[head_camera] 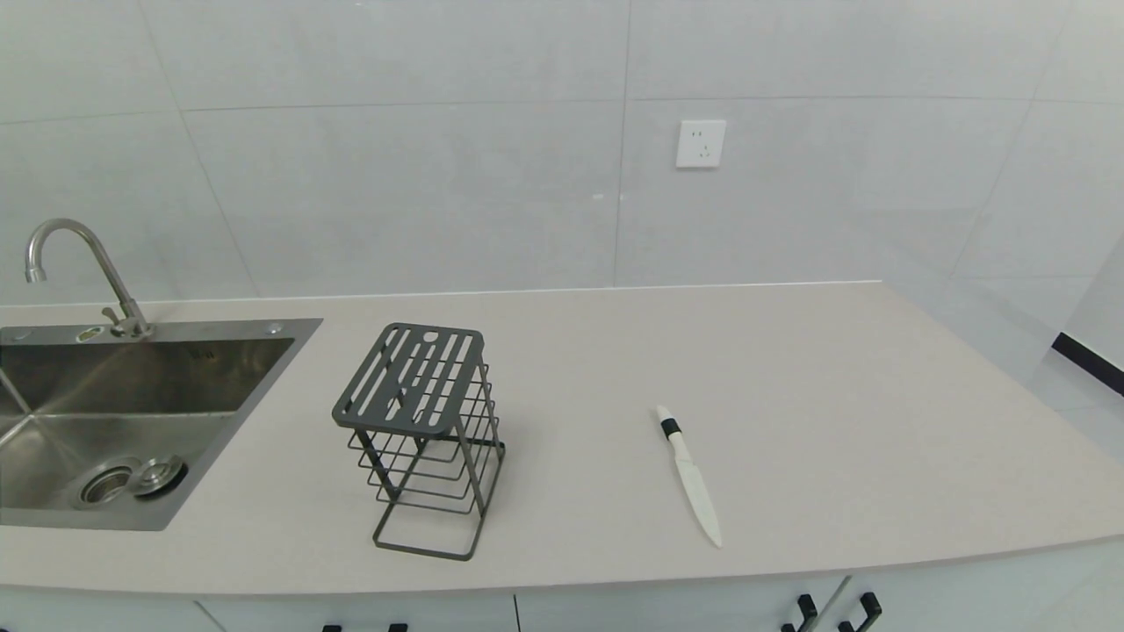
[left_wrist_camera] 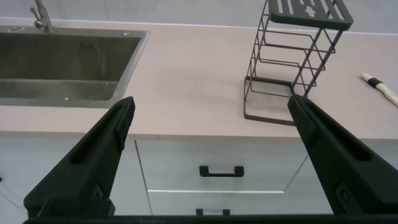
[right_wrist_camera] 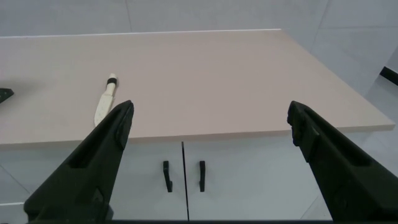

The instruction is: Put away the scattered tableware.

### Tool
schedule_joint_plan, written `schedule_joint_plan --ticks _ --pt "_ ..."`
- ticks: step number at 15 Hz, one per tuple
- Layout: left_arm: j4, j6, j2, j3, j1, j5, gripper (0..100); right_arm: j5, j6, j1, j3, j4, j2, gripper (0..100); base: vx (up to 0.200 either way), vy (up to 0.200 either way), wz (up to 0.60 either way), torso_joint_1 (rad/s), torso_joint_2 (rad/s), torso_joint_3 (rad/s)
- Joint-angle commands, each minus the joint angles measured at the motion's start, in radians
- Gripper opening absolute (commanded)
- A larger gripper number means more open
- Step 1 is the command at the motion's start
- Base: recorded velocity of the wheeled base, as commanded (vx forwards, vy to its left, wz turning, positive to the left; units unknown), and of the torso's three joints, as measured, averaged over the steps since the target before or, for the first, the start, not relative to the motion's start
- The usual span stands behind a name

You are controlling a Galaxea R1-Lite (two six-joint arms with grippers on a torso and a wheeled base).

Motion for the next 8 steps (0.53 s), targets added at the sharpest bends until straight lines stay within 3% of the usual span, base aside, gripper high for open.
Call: schedule_joint_plan --ticks 1,8 --pt "-0.001 0.0 0.001 0.0 0.0 0.001 100 0.0 0.0 0.0 0.0 0.0 0.001 100 0.0 0.0 0.0 0.305 -0.01 0.256" --pt "-0.001 -0.002 0.001 0.0 0.0 0.001 100 0.001 0.001 0.0 0.002 0.0 0.001 100 0.0 0.0 0.0 0.33 -0.07 0.251"
